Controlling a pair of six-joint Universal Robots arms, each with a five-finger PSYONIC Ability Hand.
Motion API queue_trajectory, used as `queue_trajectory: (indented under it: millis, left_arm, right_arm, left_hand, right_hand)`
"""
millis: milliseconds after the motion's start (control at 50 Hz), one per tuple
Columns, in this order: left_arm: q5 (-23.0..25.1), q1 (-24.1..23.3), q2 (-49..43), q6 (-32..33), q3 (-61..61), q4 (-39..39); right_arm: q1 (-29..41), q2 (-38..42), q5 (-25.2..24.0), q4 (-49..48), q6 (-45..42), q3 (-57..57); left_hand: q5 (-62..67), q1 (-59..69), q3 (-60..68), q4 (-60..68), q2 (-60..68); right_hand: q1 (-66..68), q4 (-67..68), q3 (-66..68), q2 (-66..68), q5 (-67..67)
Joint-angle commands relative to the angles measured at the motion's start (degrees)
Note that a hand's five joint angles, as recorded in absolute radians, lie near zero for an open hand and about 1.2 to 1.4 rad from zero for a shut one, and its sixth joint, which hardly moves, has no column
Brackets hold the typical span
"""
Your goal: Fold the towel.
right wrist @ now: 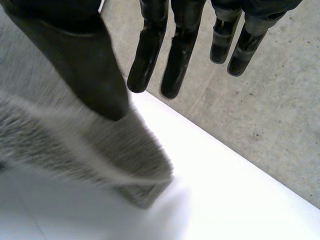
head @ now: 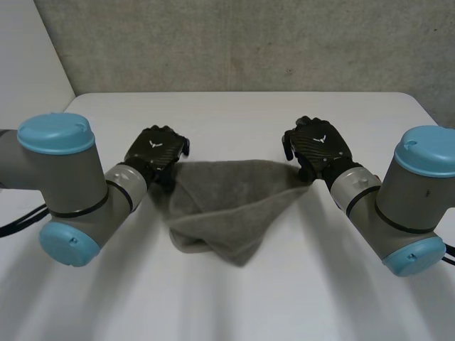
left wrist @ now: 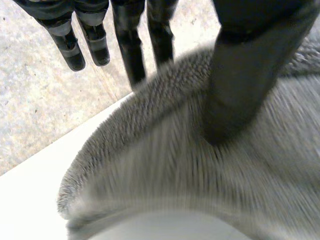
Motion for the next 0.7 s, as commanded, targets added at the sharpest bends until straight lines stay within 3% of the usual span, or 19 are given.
queue_trajectory:
  millis: [20, 120, 180, 220, 380, 600, 700]
  left_arm:
    - [-0.4, -0.1, -0.1, -0.2, -3.5, -1.1]
    - [0.1, 0.1, 1.5, -0.2, -7.5, -1.5]
    - [0.2, 0.6, 4.9, 0.0, -10.1, -1.5]
    - [0.4, 0.8, 6.6, 0.0, -11.3, -1.5]
    - [0.5, 2.7, 14.5, 0.0, -16.8, -1.4]
    - [1.1, 5.4, 19.5, -0.2, -20.0, -2.0]
    - [7.4, 4.8, 19.8, -0.9, -23.9, -6.8]
  right_arm:
    - [-0.4, 0.6, -1.1, 1.3, 0.1, 1.1]
    - [-1.6, -1.6, -2.4, 3.9, 0.0, 3.7]
    - [-2.6, -5.9, -5.7, 4.9, -0.2, 6.3]
    - [-4.5, -9.4, -10.5, 5.0, -0.7, 9.7]
    - [-9.3, -15.1, -18.9, 5.2, -2.3, 18.0]
    - [-9.5, -15.3, -23.5, 5.2, -10.1, 24.5]
    - [-9.0, -11.6, -23.5, 4.9, -10.3, 23.0]
  left_hand:
    - [-20.1, -20.4, -2.5, -2.9, -18.6]
    - [-20.1, -20.4, -2.5, -2.9, -18.6]
    - [-20.1, -20.4, -2.5, -2.9, -18.6]
    - [-20.1, -20.4, -2.5, -2.9, -18.6]
    - [-20.1, -20.4, -2.5, -2.9, -18.6]
    - [-19.9, -20.1, -2.5, -2.9, -18.4]
    - [-16.3, -16.6, -2.5, -2.9, -14.8]
  right_hand:
    - [-37.8, -3.4, -0.4, -37.4, -40.8]
    - [-37.8, -3.4, -0.4, -37.4, -40.8]
    - [-37.8, -3.4, -0.4, -37.4, -40.8]
    - [-37.8, -3.4, -0.4, -37.4, -40.8]
    - [-37.8, -3.4, -0.4, -37.4, -40.8]
    - [-31.9, -3.4, -0.4, -31.4, -34.8]
    - [-30.7, -3.4, -0.4, -30.3, -33.6]
